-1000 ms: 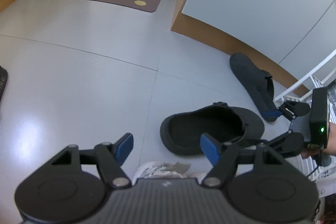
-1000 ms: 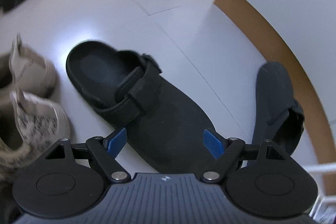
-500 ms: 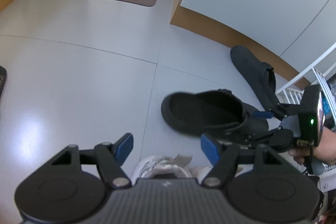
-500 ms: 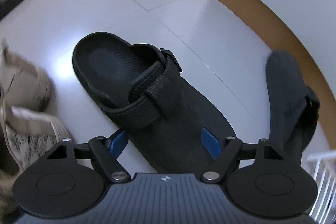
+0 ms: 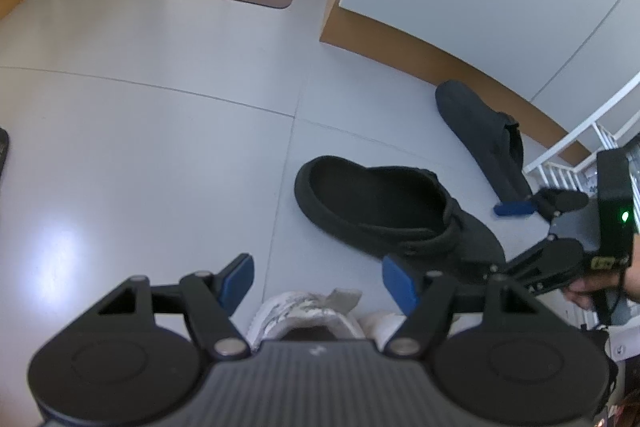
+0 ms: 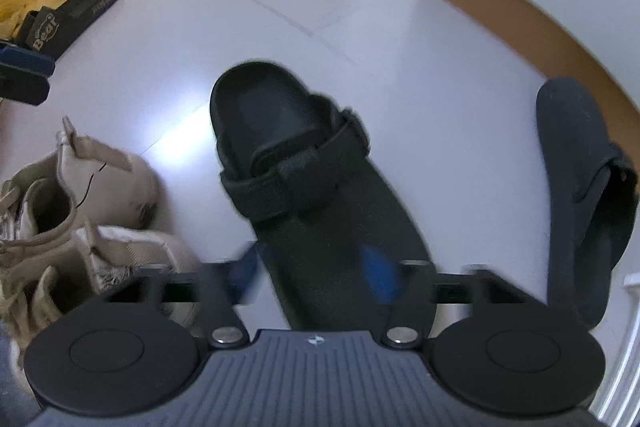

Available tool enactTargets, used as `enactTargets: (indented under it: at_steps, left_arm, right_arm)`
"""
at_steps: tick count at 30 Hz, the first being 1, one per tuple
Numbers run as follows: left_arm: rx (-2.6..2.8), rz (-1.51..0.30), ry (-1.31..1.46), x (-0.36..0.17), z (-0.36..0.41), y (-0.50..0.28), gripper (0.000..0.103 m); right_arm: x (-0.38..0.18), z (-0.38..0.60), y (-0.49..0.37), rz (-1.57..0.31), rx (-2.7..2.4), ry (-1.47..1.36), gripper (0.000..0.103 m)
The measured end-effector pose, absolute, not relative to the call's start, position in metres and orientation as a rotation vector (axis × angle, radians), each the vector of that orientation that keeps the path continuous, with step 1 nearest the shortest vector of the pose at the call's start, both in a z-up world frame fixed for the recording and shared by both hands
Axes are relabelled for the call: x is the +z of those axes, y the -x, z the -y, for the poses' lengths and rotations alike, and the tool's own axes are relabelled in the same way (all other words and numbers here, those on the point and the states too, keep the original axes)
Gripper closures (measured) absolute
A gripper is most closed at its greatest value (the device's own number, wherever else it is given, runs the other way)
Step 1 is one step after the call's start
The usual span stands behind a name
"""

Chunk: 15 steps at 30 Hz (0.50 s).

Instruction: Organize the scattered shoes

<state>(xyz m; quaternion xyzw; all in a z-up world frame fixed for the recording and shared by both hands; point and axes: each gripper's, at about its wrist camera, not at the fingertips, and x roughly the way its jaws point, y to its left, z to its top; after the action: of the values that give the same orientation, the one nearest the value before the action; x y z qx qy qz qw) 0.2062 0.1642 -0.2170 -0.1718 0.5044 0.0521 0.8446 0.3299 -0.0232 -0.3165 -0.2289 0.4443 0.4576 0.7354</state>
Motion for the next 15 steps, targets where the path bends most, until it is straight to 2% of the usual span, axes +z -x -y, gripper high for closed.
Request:
enactTargets:
  at_steps: [7, 9, 12, 15]
  left_arm:
    - [0.114, -1.066, 0.374, -0.219, -0.164, -0.203, 0.030]
    - [0.111, -1.068, 0.378, -0.218, -0.164, -0.201, 0.030]
    - [0.101, -1.073, 0.390, -0.219, -0.163, -0.200, 0.030]
    - [0.101, -1.066, 0.388, -0.218, -0.162, -0.198, 0.030]
  right_arm:
    - [-0.331, 0.005, -0.326, -0.863, 1.039, 0.612, 0.000]
    - [-0.335, 0.002, -0.330, -0.877, 1.049, 0.601, 0.000]
    - [-0.352, 0.002, -0.345, -1.019, 1.005, 0.508, 0.000]
    - [-0.350, 0.010, -0.343, -1.033, 0.938, 0.410, 0.000]
